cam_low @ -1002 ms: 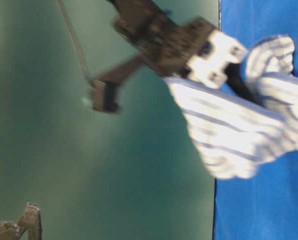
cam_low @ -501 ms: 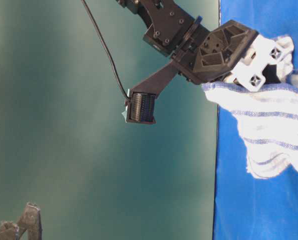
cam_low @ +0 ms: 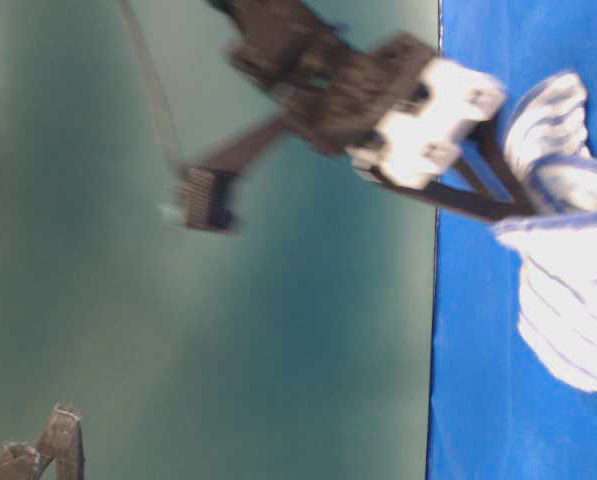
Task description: Hand over the towel.
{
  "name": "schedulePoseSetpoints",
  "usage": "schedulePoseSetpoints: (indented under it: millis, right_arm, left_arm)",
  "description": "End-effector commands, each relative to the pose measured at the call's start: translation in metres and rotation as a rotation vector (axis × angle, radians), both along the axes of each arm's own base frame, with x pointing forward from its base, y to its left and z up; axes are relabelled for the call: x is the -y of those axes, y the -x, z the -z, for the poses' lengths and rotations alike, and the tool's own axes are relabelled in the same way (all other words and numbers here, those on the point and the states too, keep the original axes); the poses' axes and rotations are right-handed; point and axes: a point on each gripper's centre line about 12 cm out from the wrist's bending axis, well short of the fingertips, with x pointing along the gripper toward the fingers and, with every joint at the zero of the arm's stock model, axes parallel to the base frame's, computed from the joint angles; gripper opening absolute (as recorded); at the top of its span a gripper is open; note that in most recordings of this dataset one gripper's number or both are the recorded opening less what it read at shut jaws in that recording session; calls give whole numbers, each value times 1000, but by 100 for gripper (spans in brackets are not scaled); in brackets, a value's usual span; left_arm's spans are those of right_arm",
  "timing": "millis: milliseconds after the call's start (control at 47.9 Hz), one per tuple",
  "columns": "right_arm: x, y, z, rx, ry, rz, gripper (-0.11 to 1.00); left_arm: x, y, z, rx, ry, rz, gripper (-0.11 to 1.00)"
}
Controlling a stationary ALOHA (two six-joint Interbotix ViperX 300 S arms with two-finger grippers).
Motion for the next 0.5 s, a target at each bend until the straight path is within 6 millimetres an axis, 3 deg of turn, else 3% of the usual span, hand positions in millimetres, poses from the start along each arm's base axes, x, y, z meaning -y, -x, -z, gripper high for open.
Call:
schedulePoseSetpoints:
  millis: [0,271,480]
  right_arm:
    - [0,9,-40,92,18,-3,70]
    - [-8,52,-122,346,54,-13,71]
    - [-21,94,-156,592,75,-39,70]
  left_arm:
    - [-1,0,-6,20,3,-2,94]
    - [-1,0,-6,18,3,-2,94]
    - [0,0,-6,21,3,-1,94]
